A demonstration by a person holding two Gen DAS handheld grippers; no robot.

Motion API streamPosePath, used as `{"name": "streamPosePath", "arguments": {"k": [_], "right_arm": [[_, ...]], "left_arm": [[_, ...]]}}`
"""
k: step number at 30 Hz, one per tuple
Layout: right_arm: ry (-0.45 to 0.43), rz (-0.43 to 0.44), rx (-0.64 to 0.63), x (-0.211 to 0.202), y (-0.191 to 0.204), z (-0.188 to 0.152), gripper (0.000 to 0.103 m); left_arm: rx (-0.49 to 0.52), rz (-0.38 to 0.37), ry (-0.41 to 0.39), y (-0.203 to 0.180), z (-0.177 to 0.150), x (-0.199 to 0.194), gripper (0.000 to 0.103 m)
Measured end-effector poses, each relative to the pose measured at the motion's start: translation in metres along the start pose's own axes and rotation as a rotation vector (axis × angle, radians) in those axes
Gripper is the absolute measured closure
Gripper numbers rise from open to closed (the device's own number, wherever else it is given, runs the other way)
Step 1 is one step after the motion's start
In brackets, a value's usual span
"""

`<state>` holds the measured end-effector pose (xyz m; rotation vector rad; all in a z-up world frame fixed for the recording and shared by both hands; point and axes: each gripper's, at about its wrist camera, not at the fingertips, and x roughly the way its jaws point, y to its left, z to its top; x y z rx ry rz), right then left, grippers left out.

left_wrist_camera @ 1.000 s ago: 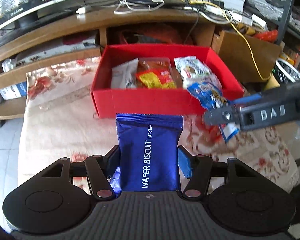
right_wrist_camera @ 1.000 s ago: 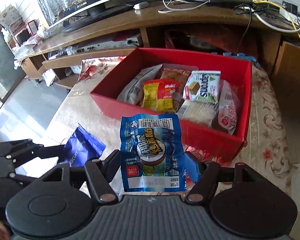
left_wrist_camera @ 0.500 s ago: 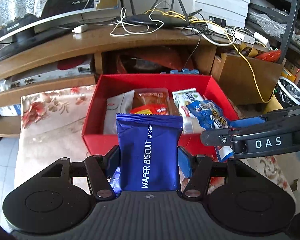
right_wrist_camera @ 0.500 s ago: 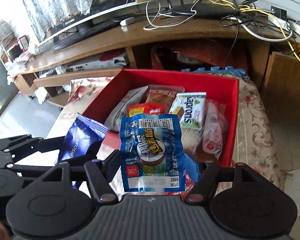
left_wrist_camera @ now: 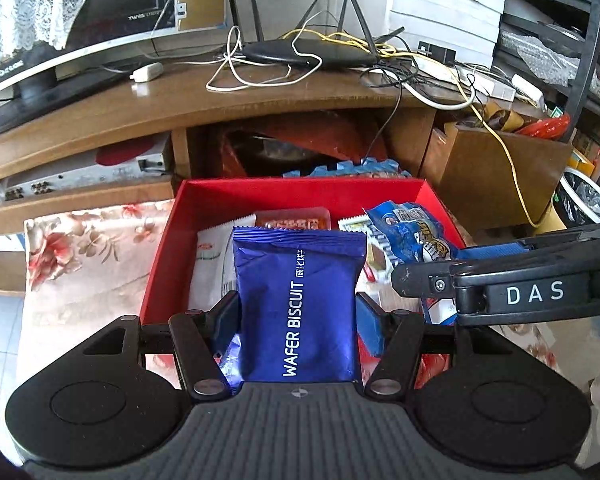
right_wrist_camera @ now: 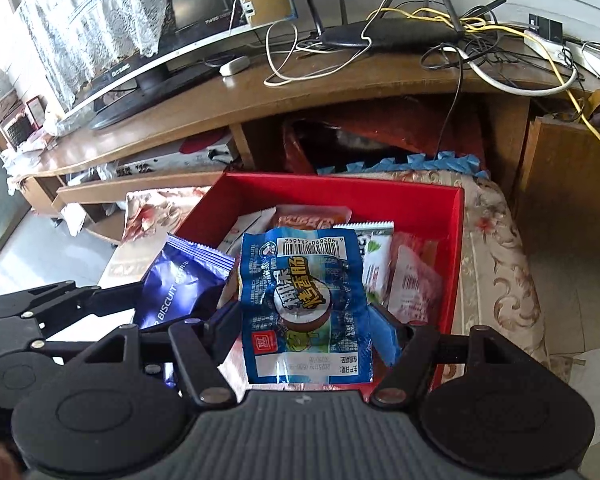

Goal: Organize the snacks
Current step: 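Carry the wafer biscuit and sausage packet over the red box with both grippers, then lower both packets into the red box and open both grippers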

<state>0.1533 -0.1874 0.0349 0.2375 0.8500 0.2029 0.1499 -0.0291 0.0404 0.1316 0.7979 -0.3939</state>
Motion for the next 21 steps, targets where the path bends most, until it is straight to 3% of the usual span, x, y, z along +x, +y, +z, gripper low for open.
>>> {"name": "streamPosePath", "arguments": {"k": [21], "right_arm": [[0.007,-0.021,0.046,0.032,-0.022,0.03,0.028]], "left_arm": [[-0.01,0.029,0.021,0.004,0.024,0.045,0.036]]}}
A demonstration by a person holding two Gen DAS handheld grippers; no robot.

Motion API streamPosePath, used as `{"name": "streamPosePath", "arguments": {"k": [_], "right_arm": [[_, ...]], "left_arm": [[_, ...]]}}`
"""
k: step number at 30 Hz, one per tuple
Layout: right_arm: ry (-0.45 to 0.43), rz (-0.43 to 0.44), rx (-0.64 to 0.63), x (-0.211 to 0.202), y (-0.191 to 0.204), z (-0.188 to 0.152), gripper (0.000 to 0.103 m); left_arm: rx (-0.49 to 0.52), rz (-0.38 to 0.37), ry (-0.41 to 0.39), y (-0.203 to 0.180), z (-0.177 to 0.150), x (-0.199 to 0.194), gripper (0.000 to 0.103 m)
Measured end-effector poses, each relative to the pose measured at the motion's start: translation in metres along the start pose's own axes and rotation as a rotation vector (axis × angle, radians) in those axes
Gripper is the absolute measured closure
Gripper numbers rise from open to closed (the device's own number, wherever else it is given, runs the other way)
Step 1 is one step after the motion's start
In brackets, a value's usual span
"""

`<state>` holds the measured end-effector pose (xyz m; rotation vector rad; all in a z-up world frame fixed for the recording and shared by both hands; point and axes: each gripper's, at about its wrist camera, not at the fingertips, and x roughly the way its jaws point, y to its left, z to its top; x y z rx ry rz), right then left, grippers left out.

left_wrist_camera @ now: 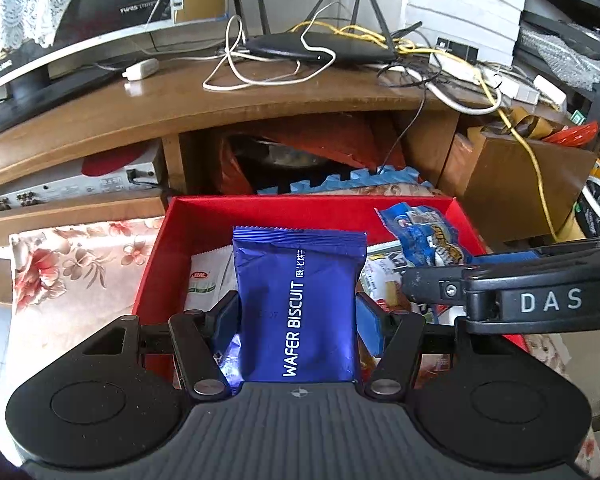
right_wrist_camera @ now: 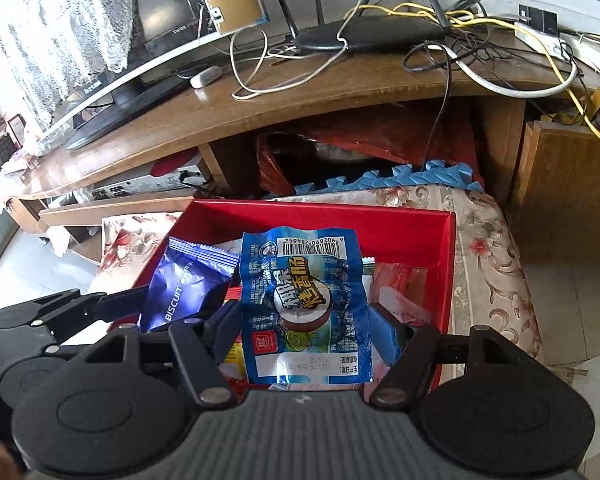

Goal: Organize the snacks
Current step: 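Lower both packets into the red box and open both grippers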

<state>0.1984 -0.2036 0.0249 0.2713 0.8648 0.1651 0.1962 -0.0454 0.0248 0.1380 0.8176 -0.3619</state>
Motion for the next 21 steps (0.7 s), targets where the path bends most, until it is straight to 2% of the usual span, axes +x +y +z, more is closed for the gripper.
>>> {"name": "streamPosePath", "arguments": {"k": [8,21], "right_arm": [[0.047,-0.024,0.011,0.021,-0.007,-0.001,0.028],[0.067,-0.045,0.004,0.036,-0.009,-0.001,0.027]], "left_arm": [[0.011,0.019,0.045,0.0,-0.002,0.02,0.036],[0.008,0.029,0.07,0.001,-0.003,0.031,0.036]]}}
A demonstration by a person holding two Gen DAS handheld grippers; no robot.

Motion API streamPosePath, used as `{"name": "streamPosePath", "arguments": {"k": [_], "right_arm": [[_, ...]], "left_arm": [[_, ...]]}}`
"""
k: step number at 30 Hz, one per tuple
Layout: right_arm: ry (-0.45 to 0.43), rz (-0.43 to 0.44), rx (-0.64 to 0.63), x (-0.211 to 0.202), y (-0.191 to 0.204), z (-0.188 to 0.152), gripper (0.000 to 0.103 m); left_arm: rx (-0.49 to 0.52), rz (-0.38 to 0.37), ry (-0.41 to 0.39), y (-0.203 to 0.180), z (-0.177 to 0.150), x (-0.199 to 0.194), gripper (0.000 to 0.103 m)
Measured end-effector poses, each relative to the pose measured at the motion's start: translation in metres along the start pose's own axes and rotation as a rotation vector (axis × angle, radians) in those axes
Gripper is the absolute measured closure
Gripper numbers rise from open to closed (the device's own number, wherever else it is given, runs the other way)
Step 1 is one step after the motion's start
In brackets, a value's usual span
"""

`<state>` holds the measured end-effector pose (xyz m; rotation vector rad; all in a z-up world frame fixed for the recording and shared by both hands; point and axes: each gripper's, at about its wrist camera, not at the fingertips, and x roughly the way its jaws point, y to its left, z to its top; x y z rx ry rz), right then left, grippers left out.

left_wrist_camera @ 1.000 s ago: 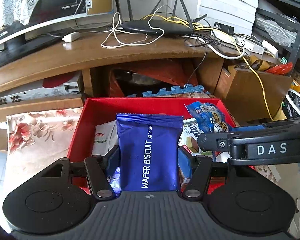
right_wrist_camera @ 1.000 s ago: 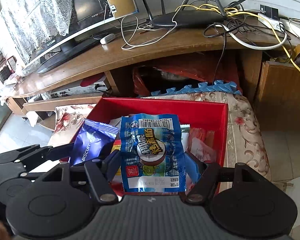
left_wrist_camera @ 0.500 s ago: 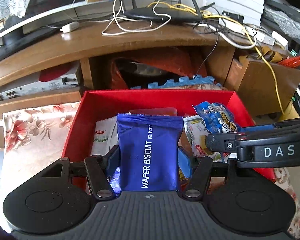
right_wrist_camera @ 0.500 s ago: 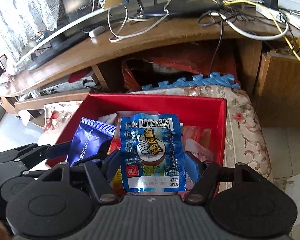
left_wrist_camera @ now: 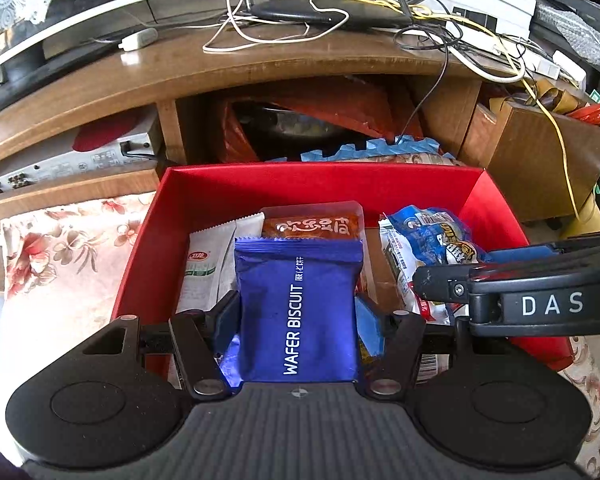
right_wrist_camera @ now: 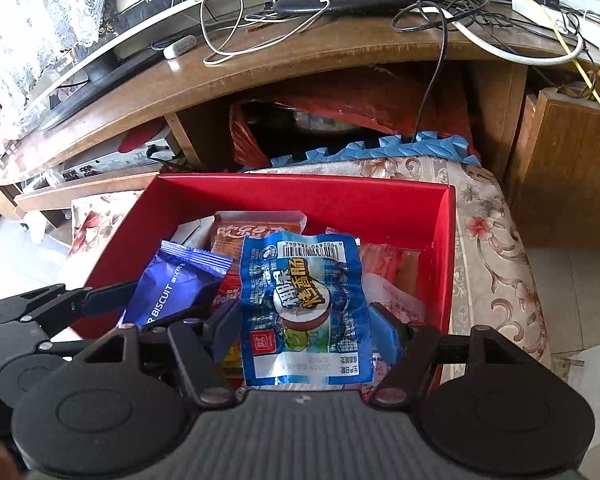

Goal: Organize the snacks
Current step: 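Lower both packets into the red box and open both grippers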

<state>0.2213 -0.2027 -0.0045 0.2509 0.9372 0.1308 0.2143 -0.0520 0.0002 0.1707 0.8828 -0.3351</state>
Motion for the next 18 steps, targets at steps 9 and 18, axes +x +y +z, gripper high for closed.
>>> {"name": "streamPosePath", "arguments": {"k": [9,18], "right_arm": [[0.004,-0.006,-0.009,0.005,0.001,0.0,0.026],[0.01,-0.011,-0.023,0.008,0.003,0.001,0.025]], "left_arm": [[-0.008,0.005,0.014,0.002,0.001,0.007,0.036],[0.0,-0.001,0.03,0.001,0.002,0.011,0.034]]}}
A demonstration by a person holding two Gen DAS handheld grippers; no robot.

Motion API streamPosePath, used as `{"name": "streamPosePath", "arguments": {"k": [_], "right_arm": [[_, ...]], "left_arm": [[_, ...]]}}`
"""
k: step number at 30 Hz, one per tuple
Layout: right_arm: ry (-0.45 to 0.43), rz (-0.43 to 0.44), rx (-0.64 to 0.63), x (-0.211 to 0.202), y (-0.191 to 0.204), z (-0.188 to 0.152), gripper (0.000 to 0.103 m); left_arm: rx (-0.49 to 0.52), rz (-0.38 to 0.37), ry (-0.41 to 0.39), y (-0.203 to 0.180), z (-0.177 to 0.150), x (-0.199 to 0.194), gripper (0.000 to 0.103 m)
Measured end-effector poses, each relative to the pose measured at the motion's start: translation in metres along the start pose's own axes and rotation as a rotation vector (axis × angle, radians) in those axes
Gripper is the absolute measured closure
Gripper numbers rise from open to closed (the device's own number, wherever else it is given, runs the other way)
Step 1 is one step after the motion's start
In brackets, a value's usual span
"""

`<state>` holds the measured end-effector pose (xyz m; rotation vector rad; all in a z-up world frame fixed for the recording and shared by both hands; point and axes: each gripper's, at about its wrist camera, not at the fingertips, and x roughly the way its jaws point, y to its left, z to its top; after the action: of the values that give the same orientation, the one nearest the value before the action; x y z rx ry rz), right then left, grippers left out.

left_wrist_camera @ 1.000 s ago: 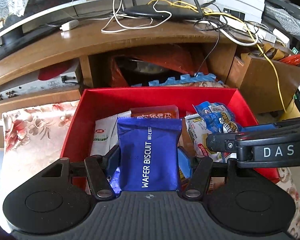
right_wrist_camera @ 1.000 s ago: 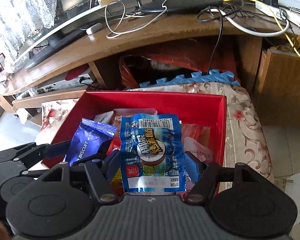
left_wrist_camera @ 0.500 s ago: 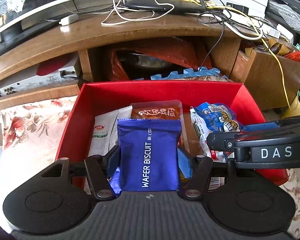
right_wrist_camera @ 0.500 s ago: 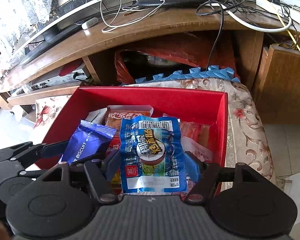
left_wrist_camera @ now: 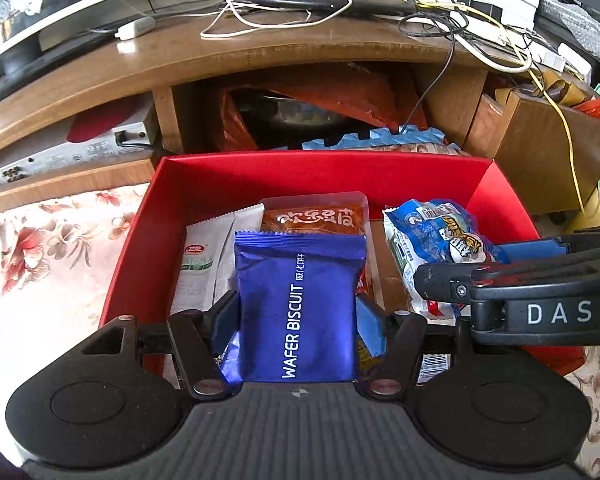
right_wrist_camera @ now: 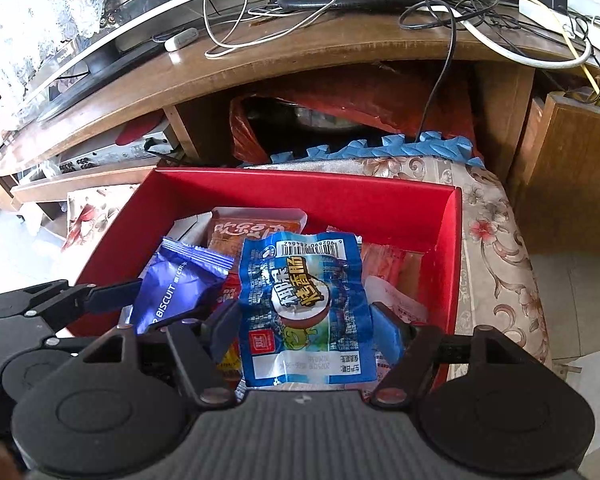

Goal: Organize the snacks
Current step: 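Lower both packets into the red box and open both grippers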

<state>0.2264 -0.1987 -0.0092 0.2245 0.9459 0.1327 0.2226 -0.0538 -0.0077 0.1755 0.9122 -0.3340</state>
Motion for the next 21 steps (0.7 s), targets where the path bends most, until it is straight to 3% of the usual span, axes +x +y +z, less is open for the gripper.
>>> {"name": "streamPosePath", "arguments": {"k": [11,21], "right_arm": [[0.034,0.003,0.0,-0.004,-0.002,-0.006,0.025],[0.017,0.016,0.019,-0.023,-0.006,-0.012,0.025]], "left_arm": [[0.011,0.009,0.021,-0.001,-0.005,-0.003,0.019],[0.014,0.031,0.004,-0.001,-0.009,-0.021,0.013]]}}
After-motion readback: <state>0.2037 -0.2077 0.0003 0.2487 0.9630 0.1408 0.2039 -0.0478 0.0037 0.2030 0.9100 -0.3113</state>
